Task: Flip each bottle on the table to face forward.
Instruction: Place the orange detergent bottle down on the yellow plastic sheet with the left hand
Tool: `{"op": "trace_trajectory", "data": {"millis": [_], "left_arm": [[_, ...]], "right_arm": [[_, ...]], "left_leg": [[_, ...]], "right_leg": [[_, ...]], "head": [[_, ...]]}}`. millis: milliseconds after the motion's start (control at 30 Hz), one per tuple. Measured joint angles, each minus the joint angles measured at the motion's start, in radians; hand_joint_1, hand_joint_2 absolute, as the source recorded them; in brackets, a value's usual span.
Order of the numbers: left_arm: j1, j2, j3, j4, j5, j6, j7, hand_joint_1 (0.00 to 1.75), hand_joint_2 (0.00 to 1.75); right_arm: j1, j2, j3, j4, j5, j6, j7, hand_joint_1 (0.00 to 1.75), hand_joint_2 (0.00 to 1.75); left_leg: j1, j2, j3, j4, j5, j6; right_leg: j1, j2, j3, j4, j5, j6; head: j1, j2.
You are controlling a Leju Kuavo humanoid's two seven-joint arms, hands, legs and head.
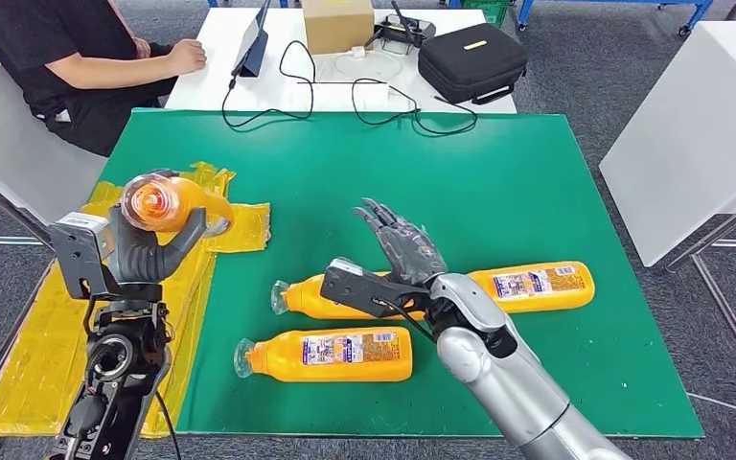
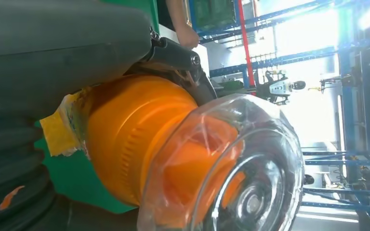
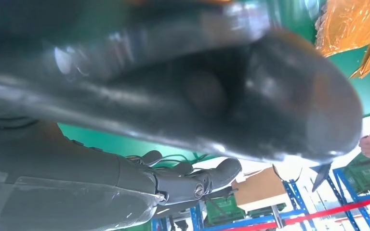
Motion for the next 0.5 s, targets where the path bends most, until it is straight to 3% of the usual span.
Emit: {"op": "trace_trajectory", "data": {"millis": [200,367,500], "left_arm": [[0.0,0.0,0.005,-0.005,-0.08,0.045,-0.004,1.75,1.75],[-0.005,0.003,0.005,-0.008,-0.472,0.197,0.01,1.75,1.75],[-0.004,0.015,-0.012,0.009,-0.807,0.225,0.094,1.75,1.75]], "right_arm": [[0.005,-0.011,0.0,-0.016,-0.008,0.011,-0.001,0.0,0.0],[0.011,-0.014,0.007,-0.042,-0.039,0.063,-0.02,0.0,0.0],[0.042,-0.019,0.025,-0.09,-0.047,0.112,-0.046,0.0,0.0]], "left_leg": [[0.0,0.0,0.0,0.0,0.0,0.0],[0.0,0.0,0.0,0.0,0.0,0.0],[0.0,0.0,0.0,0.0,0.0,0.0]], "right_leg": [[0.0,0.0,0.0,0.0,0.0,0.0],[0.0,0.0,0.0,0.0,0.0,0.0],[0.0,0.0,0.0,0.0,0.0,0.0]], "head": [[0.0,0.0],[0.0,0.0],[0.0,0.0]]}}
